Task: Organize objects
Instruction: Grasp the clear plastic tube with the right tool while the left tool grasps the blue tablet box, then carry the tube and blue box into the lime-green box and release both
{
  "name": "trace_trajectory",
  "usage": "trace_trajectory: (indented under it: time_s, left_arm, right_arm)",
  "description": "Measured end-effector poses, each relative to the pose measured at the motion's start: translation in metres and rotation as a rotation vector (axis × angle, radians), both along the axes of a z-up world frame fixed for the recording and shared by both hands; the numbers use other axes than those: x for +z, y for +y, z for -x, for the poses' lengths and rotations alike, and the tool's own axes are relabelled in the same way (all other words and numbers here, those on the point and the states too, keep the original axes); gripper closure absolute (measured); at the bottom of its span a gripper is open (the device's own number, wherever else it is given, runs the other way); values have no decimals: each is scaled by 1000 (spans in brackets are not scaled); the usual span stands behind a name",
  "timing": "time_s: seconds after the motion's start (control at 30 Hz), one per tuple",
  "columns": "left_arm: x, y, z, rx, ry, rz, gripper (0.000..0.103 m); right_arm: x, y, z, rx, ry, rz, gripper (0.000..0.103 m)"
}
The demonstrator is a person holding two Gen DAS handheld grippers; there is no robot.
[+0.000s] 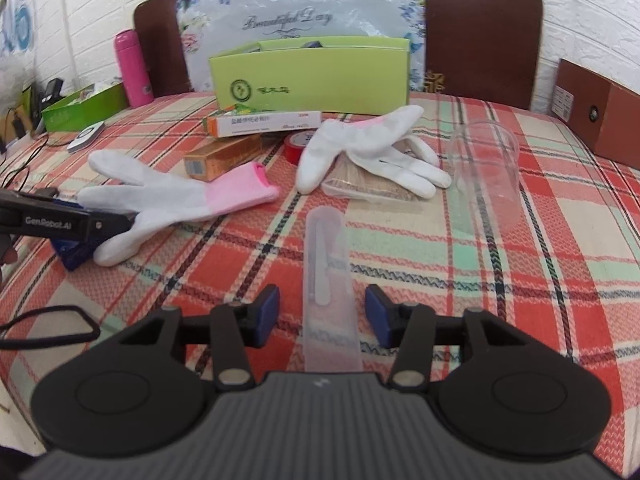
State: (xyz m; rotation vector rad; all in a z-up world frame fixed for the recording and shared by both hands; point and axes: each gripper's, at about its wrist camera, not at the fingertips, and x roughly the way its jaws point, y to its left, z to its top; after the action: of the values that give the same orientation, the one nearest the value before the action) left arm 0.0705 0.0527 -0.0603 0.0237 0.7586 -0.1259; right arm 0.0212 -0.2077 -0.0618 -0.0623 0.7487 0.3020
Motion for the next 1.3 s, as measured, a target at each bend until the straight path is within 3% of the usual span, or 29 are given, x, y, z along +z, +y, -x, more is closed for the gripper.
trace_trajectory:
  time_s: [0.2, 0.3, 0.47, 0.67, 0.8, 1.13, 1.3]
  left_arm:
    - [-1, 11, -2, 45, -7, 11, 39]
    - [-1, 5, -5, 26, -9, -11, 41]
    - [5, 12, 1, 35, 3, 13, 42]
    - [41, 32, 16, 75, -76, 63, 43]
    - [78, 31, 16, 35, -166, 121, 42]
    - [142, -26, -36, -129, -296, 192, 42]
    - [158, -59, -89, -166, -280, 206, 42]
  right_arm:
    - [0, 2, -2, 0, 1, 1, 65]
    - [-1, 4, -2, -7, -6, 4, 76]
    - [5, 2, 1, -2, 8, -32, 76]
    - [26, -5, 6, 19, -12, -135, 76]
    - [47, -6, 3, 31, -59, -179, 76]
    - [100, -10, -54, 38, -176, -256, 76]
    - [118, -11, -109, 10, -205, -237, 76]
